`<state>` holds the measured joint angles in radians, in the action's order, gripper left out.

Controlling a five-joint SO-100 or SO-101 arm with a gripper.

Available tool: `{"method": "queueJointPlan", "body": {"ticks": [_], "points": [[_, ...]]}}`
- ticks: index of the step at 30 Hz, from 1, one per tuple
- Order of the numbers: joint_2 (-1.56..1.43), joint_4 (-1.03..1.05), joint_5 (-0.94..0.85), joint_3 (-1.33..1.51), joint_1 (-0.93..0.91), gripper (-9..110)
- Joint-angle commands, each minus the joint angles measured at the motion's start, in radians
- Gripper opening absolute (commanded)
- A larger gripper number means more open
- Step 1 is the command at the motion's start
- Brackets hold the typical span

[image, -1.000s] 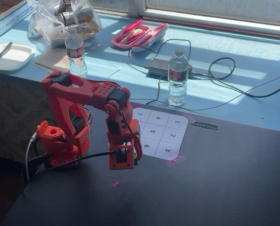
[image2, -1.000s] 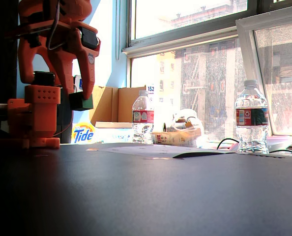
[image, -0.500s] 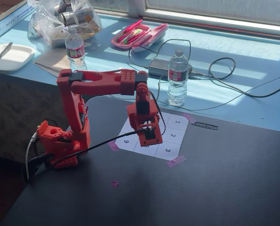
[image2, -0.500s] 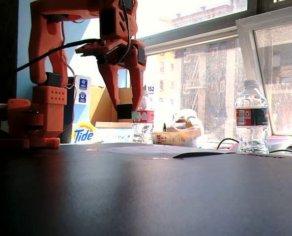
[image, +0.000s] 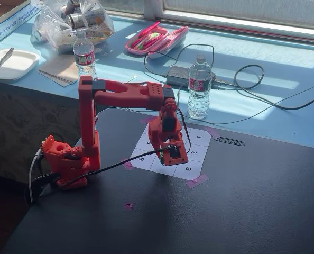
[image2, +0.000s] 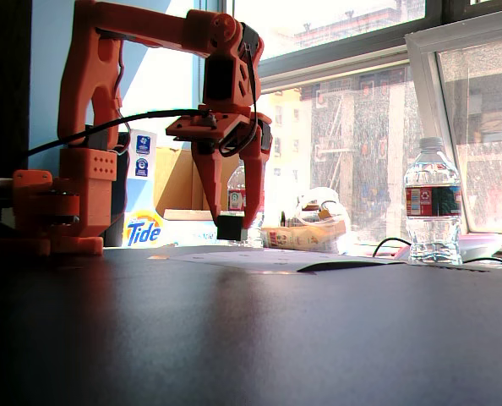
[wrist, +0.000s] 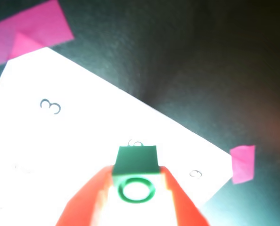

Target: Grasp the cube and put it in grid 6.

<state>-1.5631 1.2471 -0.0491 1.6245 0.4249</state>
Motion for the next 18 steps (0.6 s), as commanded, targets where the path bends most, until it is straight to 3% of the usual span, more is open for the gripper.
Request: {"method": "queueJointPlan", "body": {"ticks": [1,8,11,18], "points": [[0.012,-0.021,0.011,-0.026,0.020,0],[0.021,-0.026,-0.009,-0.028,0.025,0],[0.021,0.006,-0.064,-0.031,0.026,12],[0.021,0.048,-0.092,-0.031,0.025,26]]}}
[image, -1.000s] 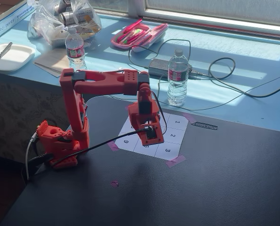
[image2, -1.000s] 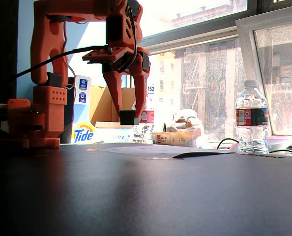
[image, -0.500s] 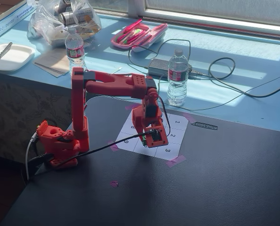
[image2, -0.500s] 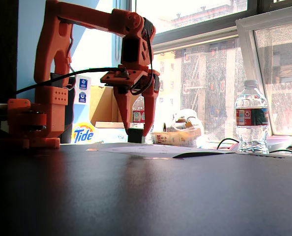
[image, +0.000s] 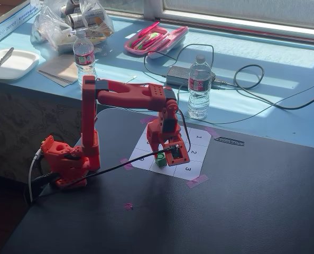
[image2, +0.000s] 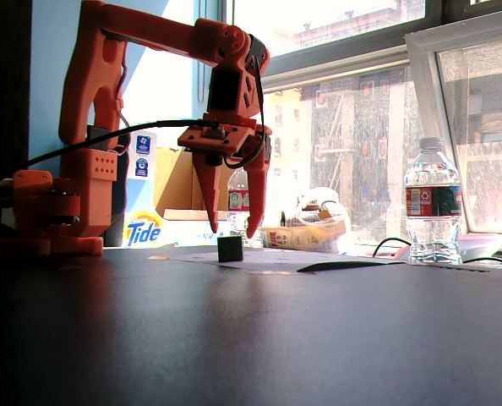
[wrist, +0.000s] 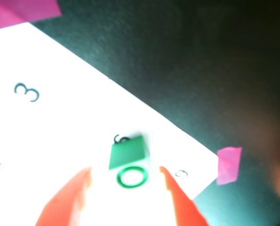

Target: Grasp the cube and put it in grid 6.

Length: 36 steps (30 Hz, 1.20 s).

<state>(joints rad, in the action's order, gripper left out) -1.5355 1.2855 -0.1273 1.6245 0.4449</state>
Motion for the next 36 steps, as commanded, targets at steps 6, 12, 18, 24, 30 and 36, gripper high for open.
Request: {"method": "queueJointPlan", "body": {"ticks": [6,12,18,24,30,36], "points": [[-0.038,0.015,-0.018,-0.054,0.000,29],[-0.206,0.117,-0.037,-0.146,-0.077,22],[-0.380,0.172,-0.091,-0.147,-0.290,0],[-0.535,0.055,-0.230,0.072,-0.514,0],[-0.690,-0.195,-0.281,0.410,-0.589,0],[-0.808,-0.367,-0.290,0.623,-0.614,0]]}}
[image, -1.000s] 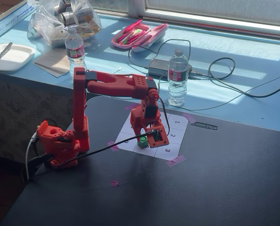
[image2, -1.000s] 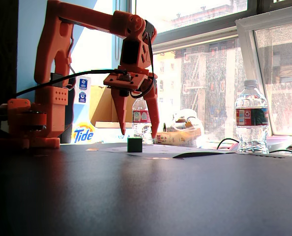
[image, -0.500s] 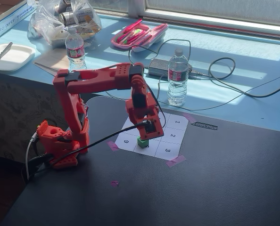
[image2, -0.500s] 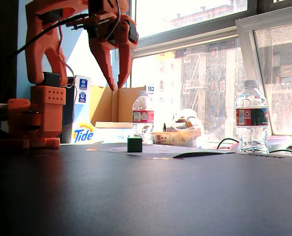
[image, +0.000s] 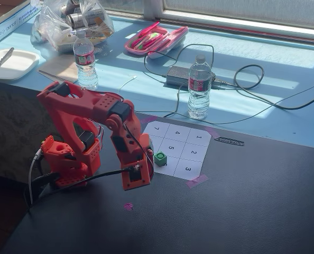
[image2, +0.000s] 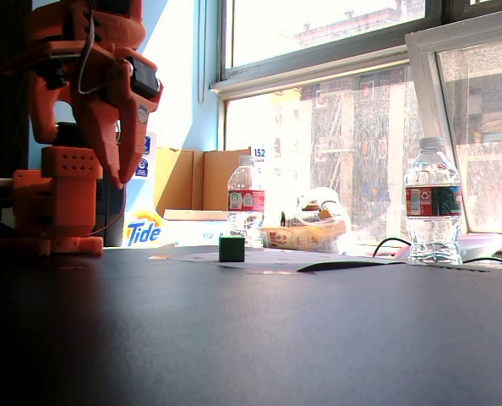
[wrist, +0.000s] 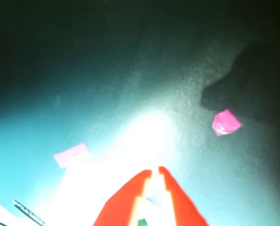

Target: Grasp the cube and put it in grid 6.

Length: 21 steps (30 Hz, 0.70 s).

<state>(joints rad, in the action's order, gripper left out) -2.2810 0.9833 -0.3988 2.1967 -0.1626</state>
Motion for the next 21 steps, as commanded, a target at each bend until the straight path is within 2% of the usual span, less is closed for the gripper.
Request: {"method": "queueJointPlan", "body": {"ticks": [1,11,21], "points": [[-0.081,-0.084,-0.021,0.080,-0.009,0],[-0.345,-0.341,-0.026,0.466,-0.029,0],[-0.712,-0.351,0.023,0.733,-0.028,0]]}}
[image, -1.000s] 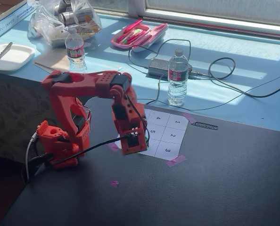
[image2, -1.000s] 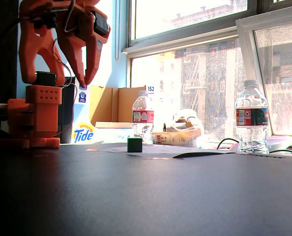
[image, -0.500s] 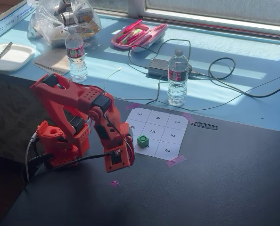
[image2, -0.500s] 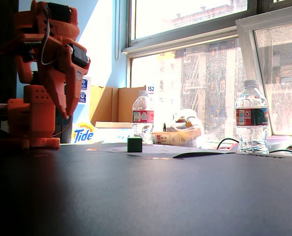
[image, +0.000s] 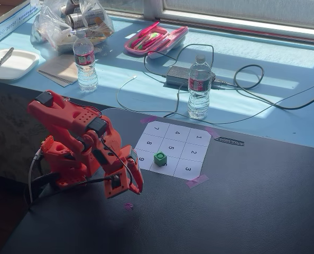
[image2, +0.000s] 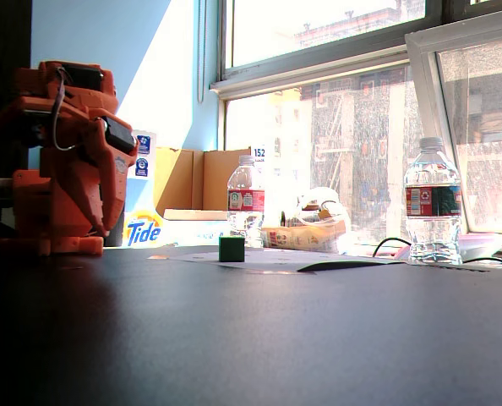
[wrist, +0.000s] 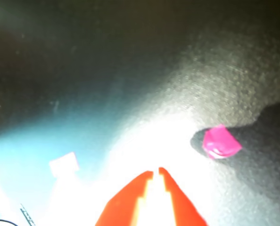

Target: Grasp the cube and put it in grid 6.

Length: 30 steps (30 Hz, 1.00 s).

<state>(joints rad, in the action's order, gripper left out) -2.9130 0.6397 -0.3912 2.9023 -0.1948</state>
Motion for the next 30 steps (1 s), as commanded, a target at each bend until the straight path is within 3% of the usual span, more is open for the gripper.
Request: {"method": "queueJointPlan", "body": {"ticks": [1,15,30], "points": [[-0.107,-0.003,0.023,0.044,0.005,0],[-0.325,0.083,0.233,0.153,0.054,0],[-0.388,0.109,0.256,0.209,0.106,0]]}}
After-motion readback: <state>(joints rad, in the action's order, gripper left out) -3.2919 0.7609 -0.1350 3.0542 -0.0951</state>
